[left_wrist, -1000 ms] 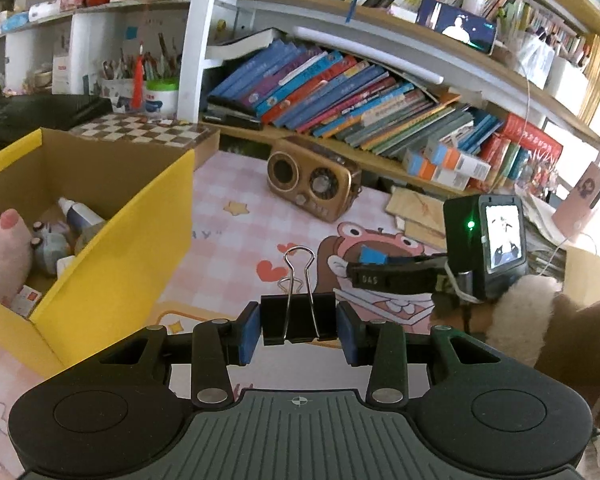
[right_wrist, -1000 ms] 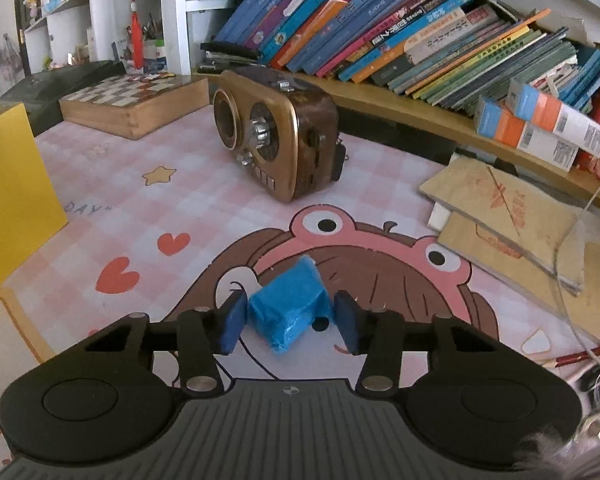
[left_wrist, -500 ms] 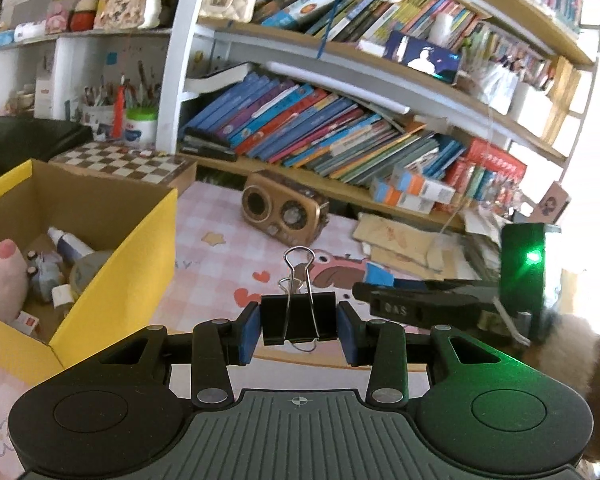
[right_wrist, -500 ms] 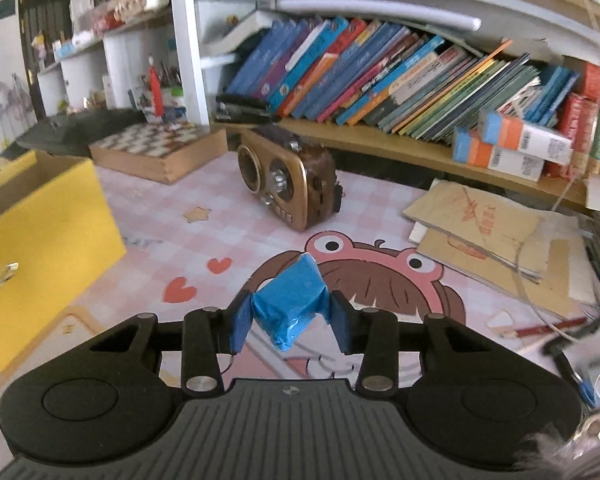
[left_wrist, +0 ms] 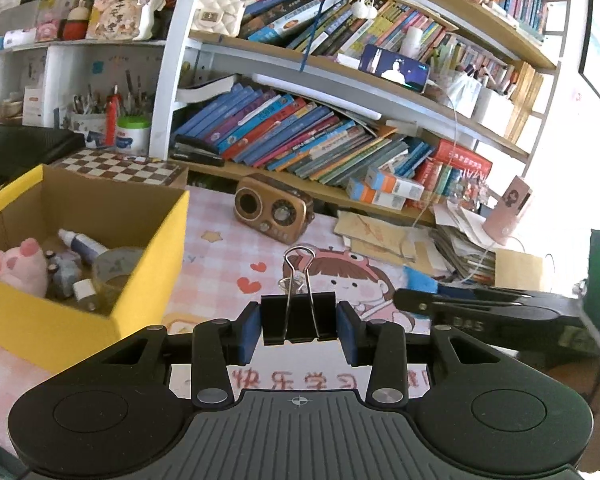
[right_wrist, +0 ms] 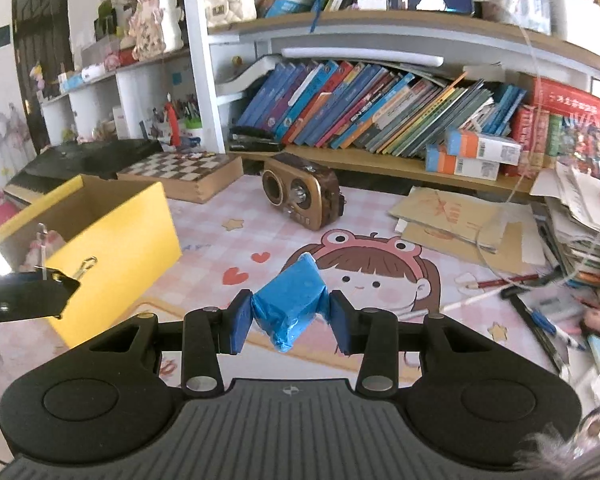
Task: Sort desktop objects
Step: 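Lift the binder clip and blue block and carry them toward the yellow box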
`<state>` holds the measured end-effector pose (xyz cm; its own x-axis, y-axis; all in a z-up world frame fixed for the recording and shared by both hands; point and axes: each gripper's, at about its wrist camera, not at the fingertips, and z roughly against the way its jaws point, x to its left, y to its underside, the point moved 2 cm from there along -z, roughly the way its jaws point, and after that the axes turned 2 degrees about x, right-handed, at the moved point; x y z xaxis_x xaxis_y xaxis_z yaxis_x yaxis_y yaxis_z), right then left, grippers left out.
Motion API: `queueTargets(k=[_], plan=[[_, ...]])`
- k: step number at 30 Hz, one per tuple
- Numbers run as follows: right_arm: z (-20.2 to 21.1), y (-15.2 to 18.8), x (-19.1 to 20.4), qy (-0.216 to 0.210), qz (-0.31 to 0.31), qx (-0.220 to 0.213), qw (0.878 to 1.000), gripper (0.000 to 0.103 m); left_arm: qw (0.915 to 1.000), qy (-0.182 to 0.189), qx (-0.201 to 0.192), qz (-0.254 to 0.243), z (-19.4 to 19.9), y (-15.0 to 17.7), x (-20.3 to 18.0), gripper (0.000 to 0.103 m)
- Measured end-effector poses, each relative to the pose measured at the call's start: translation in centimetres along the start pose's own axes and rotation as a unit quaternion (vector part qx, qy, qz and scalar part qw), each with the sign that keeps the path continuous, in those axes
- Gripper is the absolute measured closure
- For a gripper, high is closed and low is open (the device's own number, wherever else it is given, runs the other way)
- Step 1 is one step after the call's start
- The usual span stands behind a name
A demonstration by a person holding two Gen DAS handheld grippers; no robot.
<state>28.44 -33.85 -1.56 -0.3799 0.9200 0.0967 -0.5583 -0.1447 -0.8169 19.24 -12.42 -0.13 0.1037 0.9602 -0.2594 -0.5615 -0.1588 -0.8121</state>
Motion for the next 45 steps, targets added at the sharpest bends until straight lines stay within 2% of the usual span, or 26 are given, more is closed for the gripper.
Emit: queueTargets(k=[8,19,28,35,45], plan=[[4.2,2.8,4.9,0.008,-0.012,0.004,1.000,0.065,0.9999,0.012,0.004,0.001,3.7,1.6,2.8,0.064],[7.5,6.8,12.1,0.015,-0.013,0.020,1.000,0.065,0.9994,0.021,0.026,-0.004,8.6,5.0,6.5,0.064],[9.1,9.9,18.0,0.003,-0.008,0.044,0.999,0.065,0.9991,0.018,0.039,0.007,12.3,7.6,9.7,0.064],[9.8,11.2,21.4,-0.011,0.006,0.058,0.998,0.065,0.9990,0.009,0.040,0.016,14.3,8.8,11.5,0.064],[9.3,10.7,24.5,-0.035,0.034,0.060,0.997,0.065,0.9990,-0.016,0.027,0.034,16.2,9.0,13.6,0.064]])
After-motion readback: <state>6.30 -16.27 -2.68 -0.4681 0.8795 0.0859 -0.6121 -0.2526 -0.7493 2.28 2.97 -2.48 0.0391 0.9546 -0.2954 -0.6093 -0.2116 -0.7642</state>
